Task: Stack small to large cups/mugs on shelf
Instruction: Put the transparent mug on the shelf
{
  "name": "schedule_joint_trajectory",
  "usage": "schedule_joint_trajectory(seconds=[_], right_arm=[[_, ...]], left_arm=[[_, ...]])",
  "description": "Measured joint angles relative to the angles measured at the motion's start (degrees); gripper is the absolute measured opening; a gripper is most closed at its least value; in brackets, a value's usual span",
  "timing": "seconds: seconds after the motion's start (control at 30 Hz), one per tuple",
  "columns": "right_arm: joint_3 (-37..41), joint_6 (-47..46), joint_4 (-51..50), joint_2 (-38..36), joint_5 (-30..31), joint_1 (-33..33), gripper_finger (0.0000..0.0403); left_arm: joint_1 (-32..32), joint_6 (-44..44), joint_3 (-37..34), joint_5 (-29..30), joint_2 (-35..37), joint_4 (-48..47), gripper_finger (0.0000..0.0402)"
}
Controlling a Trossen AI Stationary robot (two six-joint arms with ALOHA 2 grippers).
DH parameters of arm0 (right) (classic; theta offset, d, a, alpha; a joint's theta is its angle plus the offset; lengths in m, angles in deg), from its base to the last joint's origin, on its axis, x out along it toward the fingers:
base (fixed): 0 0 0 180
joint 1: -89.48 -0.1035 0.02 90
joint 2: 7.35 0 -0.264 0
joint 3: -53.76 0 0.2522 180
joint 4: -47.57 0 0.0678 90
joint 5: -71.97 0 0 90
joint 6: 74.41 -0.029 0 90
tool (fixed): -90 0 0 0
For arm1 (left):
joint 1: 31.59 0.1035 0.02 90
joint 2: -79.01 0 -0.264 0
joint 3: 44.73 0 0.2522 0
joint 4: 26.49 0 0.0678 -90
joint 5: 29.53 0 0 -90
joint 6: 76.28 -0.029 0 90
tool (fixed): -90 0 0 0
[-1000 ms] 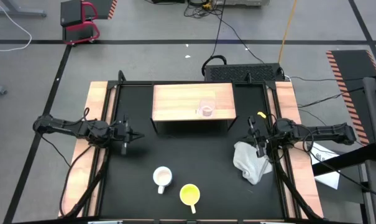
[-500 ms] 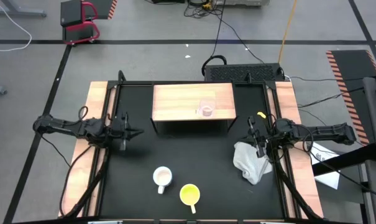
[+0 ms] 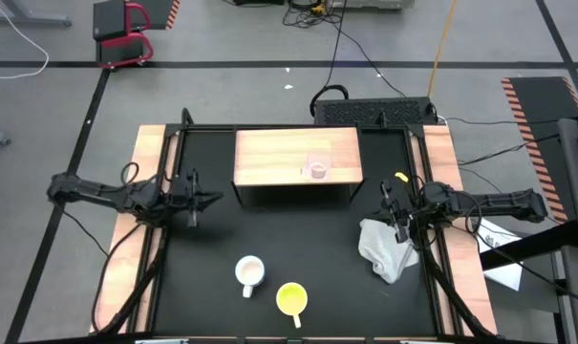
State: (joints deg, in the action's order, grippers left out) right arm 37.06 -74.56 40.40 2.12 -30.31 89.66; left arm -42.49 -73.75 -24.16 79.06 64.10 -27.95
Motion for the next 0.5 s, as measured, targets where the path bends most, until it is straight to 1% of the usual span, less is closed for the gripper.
schedule_joint_trajectory(seconds=[0.1,0.23,0.4,0.5], right_arm=[[0.0,0.7,0.0,0.0,0.0,0.0,0.0000],[0.0,0.8,-0.1,0.0,0.0,0.0,0.0000],[0.0,0.8,-1.4,0.0,0.0,0.0,0.0000],[0.0,0.8,-1.8,0.0,0.0,0.0,0.0000]], left_arm=[[0.0,-1.4,0.0,0.0,-3.6,6.2,0.0003],[0.1,-0.3,0.0,0.0,-7.8,12.3,0.0003],[0.2,-2.5,0.1,-0.3,-13.0,17.5,0.0003],[0.2,-2.6,1.6,-0.3,-15.9,18.3,0.0003]])
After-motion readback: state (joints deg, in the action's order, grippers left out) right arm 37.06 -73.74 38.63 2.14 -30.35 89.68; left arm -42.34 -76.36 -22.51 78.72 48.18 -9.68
